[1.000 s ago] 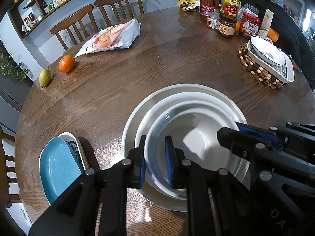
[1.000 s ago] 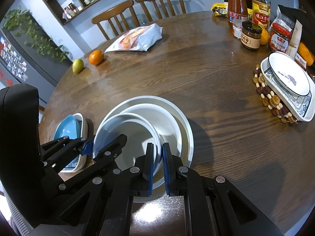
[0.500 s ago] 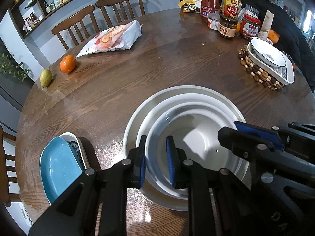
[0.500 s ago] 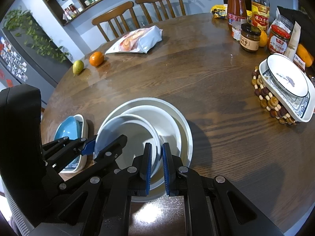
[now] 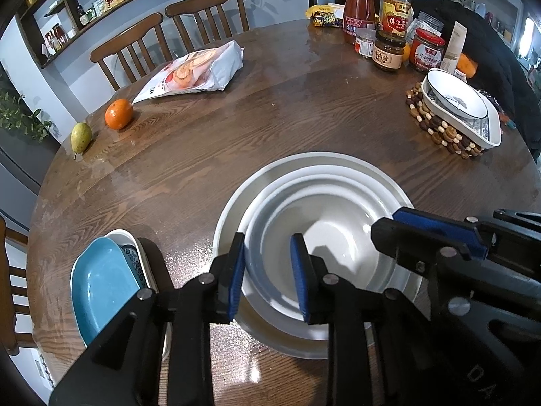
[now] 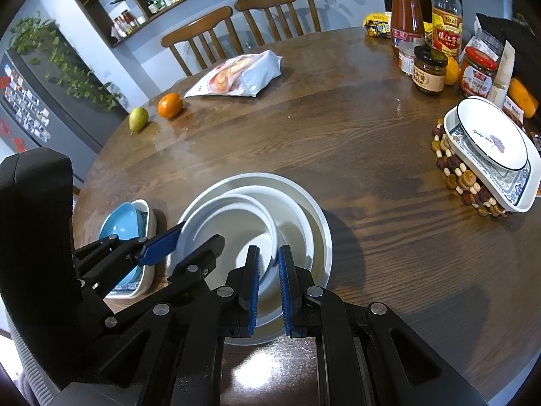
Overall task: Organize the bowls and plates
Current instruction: 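Open both grippers and withdraw from the nested bowl stack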
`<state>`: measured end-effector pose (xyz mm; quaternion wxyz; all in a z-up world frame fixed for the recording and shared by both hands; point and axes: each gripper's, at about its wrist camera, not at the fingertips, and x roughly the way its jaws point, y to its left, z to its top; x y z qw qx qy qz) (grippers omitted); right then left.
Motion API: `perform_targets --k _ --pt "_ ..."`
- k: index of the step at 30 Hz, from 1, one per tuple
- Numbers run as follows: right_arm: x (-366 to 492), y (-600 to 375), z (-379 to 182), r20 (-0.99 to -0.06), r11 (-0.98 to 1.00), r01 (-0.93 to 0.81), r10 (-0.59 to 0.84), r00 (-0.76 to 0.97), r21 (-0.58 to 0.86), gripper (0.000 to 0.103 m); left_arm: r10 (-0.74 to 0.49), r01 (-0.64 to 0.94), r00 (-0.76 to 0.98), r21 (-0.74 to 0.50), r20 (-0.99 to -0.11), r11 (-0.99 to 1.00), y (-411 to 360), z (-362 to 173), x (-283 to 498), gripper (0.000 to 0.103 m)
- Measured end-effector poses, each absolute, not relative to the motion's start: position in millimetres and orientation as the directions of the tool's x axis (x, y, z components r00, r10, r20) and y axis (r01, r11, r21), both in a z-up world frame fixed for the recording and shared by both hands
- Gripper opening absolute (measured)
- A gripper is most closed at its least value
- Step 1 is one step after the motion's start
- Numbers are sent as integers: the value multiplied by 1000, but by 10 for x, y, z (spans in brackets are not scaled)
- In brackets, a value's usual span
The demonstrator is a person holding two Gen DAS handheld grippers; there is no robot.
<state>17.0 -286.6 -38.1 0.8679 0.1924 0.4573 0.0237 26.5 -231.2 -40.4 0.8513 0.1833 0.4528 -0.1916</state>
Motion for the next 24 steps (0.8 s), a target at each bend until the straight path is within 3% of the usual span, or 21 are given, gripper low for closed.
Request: perform_targets --k 6,16,18,20,24 --pt "134 -2886 -322 -772 922 134 217 598 363 12 -166 492 526 140 -834 859 -2308 -358 238 26" --pt "48 -2933 -256 -759 917 138 218 614 375 12 -171 487 548 146 -819 861 -2195 -278 183 43" --pt "45 -2937 -259 -763 918 140 215 610 371 19 -167 480 548 144 -820 865 -2165 -280 180 44" --pt "37 -2944 -260 -762 917 145 211 612 371 42 -168 474 548 138 -820 870 -2138 -272 175 46" --pt "3 -2934 -232 -753 919 140 207 625 368 46 -170 464 558 136 -812 875 -2092 -231 148 57"
